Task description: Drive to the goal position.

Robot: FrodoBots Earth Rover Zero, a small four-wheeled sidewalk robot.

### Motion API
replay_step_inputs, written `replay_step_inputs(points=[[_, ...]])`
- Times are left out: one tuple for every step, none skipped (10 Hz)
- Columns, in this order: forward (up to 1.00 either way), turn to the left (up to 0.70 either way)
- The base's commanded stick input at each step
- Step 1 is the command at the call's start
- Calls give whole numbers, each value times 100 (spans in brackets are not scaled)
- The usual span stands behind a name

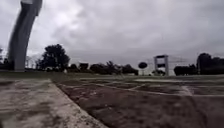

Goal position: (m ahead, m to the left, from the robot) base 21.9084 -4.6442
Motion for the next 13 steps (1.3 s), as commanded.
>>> replay_step_inputs(points=[[70,0],[70,0],[70,0],[70,0],[70,0],[70,0],[70,0],[70,0],[70,0],[70,0],[70,0],[70,0],[70,0]])
